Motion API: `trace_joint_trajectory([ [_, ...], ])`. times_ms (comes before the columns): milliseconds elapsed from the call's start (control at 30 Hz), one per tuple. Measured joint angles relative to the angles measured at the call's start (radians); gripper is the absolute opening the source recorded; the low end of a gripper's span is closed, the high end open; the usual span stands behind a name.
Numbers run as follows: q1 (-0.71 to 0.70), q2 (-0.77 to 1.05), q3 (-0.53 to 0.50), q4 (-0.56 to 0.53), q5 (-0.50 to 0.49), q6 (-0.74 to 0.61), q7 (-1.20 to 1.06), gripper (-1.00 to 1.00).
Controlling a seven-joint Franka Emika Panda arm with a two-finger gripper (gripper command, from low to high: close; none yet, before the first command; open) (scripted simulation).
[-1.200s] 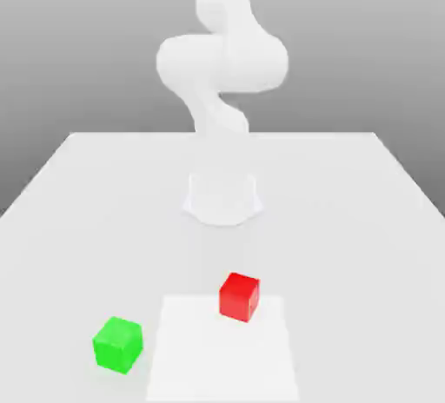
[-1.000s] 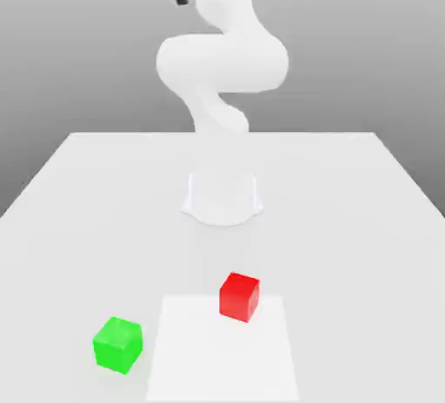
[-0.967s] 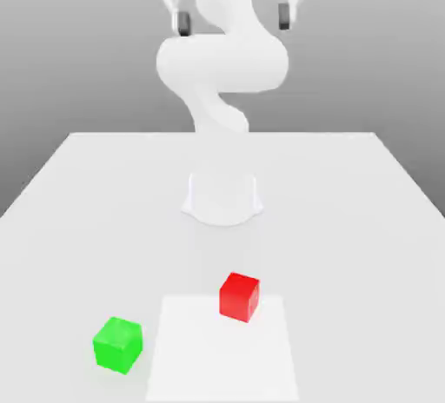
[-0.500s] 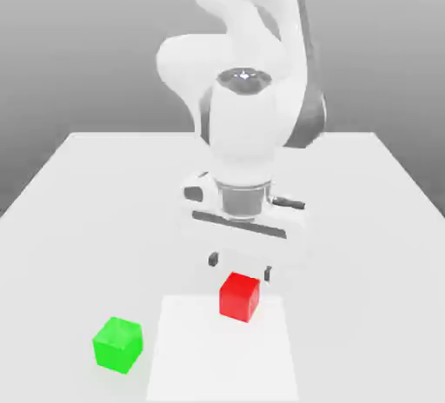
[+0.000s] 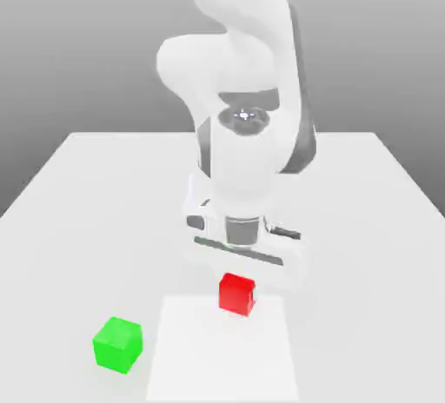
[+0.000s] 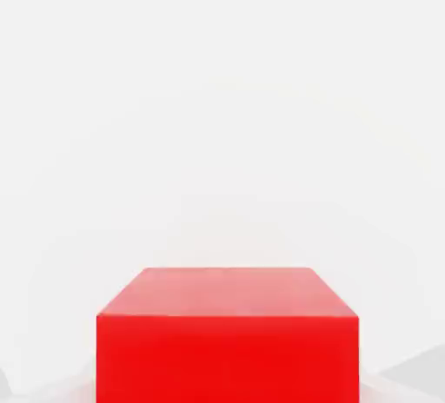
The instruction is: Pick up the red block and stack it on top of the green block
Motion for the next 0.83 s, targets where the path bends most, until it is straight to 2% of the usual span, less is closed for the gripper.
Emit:
trace_joint_trajectory([
  [133,-0.001,-0.106,-0.019,0.004,0.025,-0.111,-0.026,-1.00],
  [533,-0.231,0.001,-0.179,0.297,0.015,-0.297,-0.153,-1.00],
  [700,-0.259,0.154,-0.164,0.331,0.050,-0.178,-0.191,-1.00],
  [733,-0.262,0.185,-0.159,0.333,0.058,-0.149,-0.196,1.00],
  [833,-0.262,0.185,-0.159,0.333,0.058,-0.149,-0.196,1.00],
])
